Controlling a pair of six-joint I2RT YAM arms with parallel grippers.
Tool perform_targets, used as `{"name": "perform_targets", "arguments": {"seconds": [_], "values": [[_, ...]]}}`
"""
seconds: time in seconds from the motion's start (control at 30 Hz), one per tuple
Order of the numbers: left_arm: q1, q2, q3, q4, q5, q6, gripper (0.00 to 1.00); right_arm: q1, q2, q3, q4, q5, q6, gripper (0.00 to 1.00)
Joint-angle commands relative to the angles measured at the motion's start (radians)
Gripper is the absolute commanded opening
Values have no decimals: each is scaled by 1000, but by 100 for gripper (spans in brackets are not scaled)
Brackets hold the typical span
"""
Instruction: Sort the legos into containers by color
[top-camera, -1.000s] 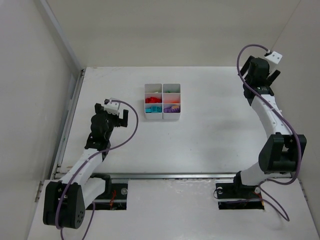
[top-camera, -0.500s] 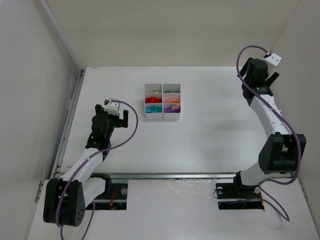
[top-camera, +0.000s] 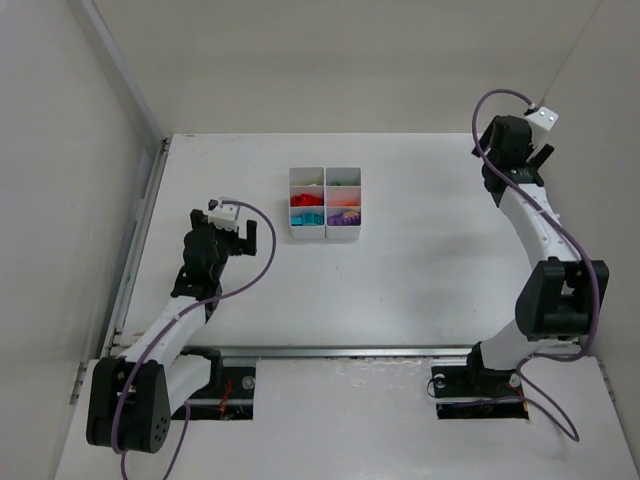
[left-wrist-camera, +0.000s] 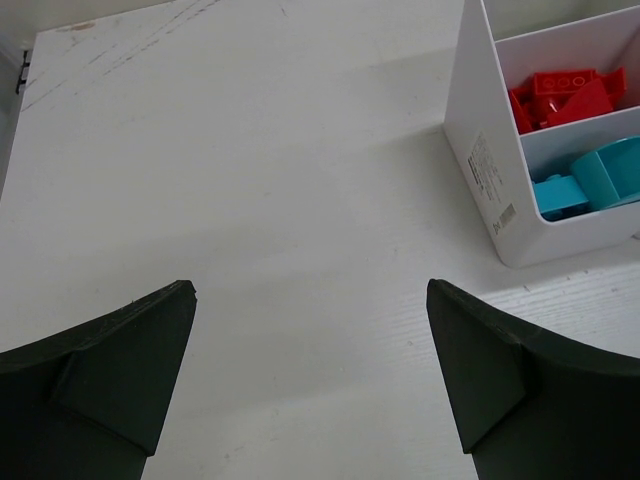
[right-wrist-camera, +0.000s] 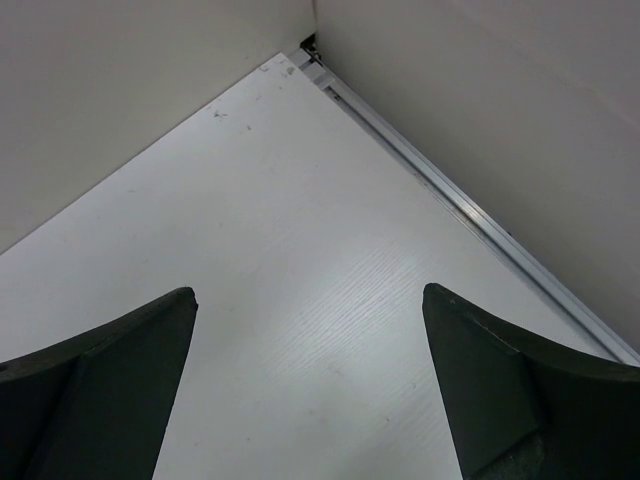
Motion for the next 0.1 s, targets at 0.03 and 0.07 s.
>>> {"name": "perform_targets", "arguments": {"seconds": [0.03, 0.07], "values": [[5, -12, -10, 54, 10, -21, 100, 1, -1, 56, 9, -9, 19, 100], [5, -12, -19, 54, 10, -21, 100, 1, -17, 45, 21, -9, 19, 100]]}}
